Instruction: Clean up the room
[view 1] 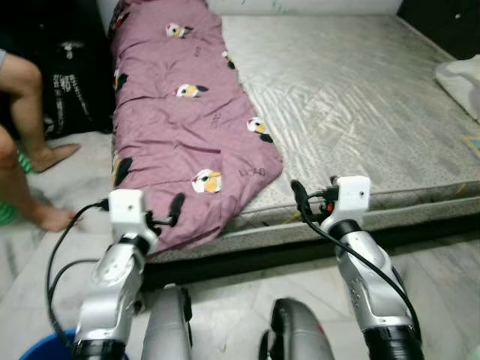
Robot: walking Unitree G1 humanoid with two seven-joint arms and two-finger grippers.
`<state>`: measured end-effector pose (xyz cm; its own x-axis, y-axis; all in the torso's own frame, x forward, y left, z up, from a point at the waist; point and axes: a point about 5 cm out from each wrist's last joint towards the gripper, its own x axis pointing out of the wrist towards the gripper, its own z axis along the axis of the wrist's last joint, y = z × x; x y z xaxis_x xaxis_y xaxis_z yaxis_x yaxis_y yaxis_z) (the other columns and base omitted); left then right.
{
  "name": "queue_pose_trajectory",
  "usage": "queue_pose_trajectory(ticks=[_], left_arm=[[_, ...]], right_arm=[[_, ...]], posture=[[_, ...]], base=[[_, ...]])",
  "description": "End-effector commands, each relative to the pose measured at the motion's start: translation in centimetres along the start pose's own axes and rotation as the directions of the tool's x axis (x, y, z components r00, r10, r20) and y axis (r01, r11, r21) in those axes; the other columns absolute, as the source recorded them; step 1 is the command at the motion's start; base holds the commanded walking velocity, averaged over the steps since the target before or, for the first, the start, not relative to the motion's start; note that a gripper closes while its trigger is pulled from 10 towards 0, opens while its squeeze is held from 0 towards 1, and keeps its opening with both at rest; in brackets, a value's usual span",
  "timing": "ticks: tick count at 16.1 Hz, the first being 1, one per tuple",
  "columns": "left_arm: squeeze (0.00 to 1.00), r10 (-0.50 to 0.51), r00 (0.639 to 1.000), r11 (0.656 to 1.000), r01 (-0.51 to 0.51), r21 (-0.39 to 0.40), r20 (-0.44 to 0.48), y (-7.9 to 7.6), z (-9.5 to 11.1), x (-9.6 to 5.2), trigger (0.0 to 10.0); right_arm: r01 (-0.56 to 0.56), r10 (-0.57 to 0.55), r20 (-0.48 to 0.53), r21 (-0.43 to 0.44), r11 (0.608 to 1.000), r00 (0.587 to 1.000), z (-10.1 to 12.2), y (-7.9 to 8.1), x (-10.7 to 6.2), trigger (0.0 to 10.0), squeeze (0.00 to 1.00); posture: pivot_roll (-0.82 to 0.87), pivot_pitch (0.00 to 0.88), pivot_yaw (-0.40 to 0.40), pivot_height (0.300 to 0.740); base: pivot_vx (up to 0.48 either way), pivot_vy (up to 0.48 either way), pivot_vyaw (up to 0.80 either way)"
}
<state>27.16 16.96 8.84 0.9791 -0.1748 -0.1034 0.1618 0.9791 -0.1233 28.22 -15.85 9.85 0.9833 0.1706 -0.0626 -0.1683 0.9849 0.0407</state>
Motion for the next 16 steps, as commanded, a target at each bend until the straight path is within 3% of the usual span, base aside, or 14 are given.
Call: queue_pose_trajectory(ticks=[1,6,12,16], left_arm=[[0.00,0.021,1.000,1.000,-0.021,-0.001,-0.010,0.61,-0.35,-0.53,10.0],[0.00,0.020,1.000,1.000,-0.020,0.000,-0.013,0.60,-0.38,-0.49,10.0],[0.00,0.020,1.000,1.000,-0.020,-0.001,-0.015,0.62,-0.40,-0.50,10.0],[0.00,0.027,0.999,1.000,-0.027,0.000,-0.030,0.62,-0.53,-0.40,10.0]], right_arm=[[-0.028,0.028,0.024,-0.006,1.000,0.999,0.58,0.64,0.37,10.0,0.00],[-0.021,0.021,0.019,-0.001,1.000,1.000,0.49,0.50,0.39,10.0,0.00],[0.015,-0.015,0.007,-0.008,1.000,1.000,0.31,0.19,0.43,10.0,0.00],[0.040,-0.040,0.002,-0.006,0.999,0.999,0.24,-0.12,0.52,10.0,0.00]], posture=[[-0.03,0.116,-0.048,0.642],[-0.03,0.116,-0.048,0.642],[-0.03,0.121,-0.049,0.642],[-0.03,0.121,-0.049,0.642]], base=[[0.424,0.000,0.77],[0.420,0.000,0.60],[0.412,0.000,0.00],[0.062,0.000,0.00]])
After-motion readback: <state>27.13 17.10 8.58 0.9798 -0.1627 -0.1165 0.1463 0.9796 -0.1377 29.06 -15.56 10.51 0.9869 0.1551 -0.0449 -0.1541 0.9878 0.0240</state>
